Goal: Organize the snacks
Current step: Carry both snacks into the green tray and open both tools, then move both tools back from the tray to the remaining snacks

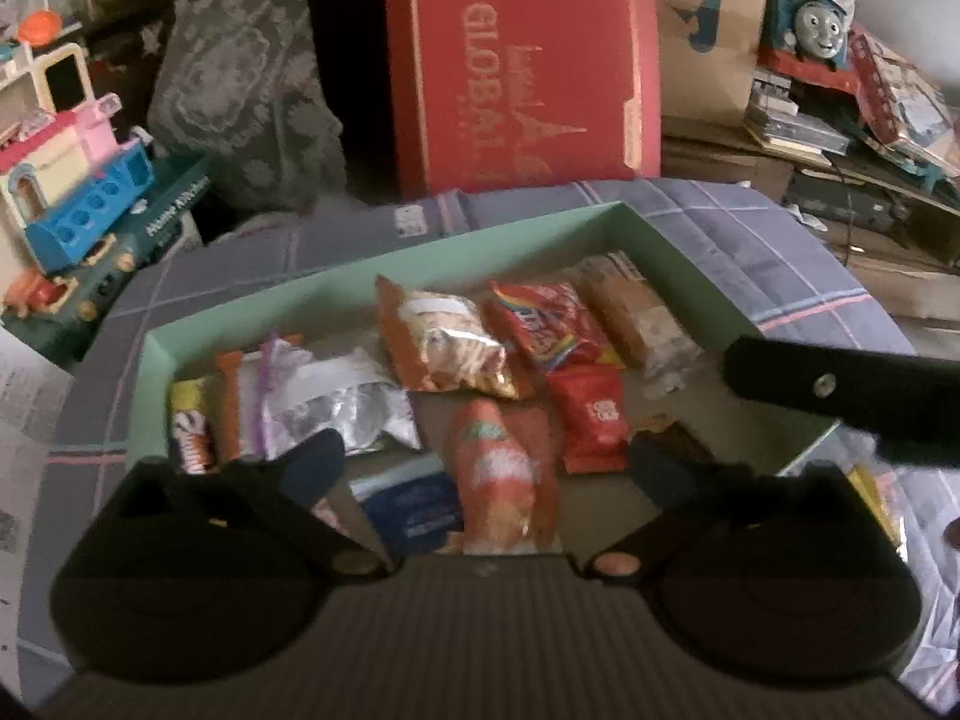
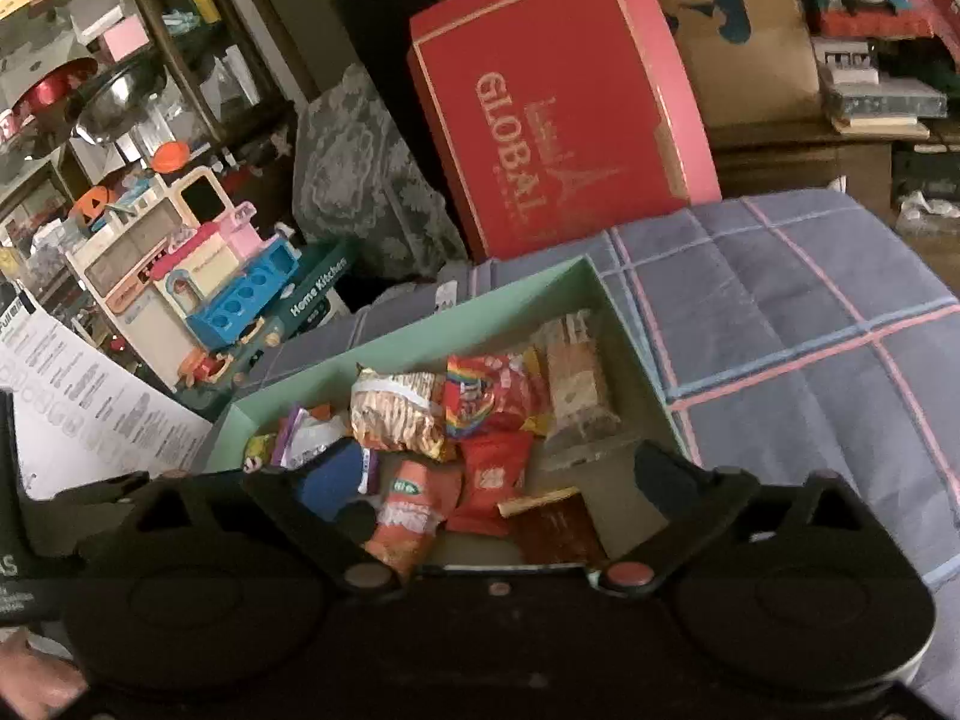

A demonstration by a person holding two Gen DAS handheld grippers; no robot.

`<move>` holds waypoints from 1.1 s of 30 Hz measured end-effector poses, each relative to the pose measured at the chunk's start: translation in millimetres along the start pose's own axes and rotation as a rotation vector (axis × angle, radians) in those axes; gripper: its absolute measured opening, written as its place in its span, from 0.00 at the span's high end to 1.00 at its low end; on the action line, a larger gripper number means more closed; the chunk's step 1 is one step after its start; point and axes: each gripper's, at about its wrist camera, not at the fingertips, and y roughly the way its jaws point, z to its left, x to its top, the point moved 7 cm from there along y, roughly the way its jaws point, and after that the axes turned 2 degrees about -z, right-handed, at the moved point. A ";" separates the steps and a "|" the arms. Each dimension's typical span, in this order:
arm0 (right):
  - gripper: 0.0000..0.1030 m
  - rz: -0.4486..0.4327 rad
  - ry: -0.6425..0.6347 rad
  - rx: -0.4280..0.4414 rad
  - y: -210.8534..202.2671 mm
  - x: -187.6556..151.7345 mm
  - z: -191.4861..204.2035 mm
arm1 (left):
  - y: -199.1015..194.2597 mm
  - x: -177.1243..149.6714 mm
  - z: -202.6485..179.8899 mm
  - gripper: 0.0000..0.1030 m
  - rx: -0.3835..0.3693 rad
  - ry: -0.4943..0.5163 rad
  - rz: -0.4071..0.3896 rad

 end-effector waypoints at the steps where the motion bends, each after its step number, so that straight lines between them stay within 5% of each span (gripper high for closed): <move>1: 0.01 -0.002 0.001 -0.002 -1.1 0.7 -1.6 | 0.0 -0.6 0.7 0.00 -0.003 -0.005 0.012; 21: 0.00 -0.042 0.018 -0.016 -56.1 -12.2 -13.6 | -46.5 -22.7 -19.6 0.00 -0.015 0.010 0.019; 33: 0.00 -0.049 0.092 -0.090 -115.1 -45.7 -70.6 | -72.7 -72.6 -66.5 0.00 -0.084 0.085 0.077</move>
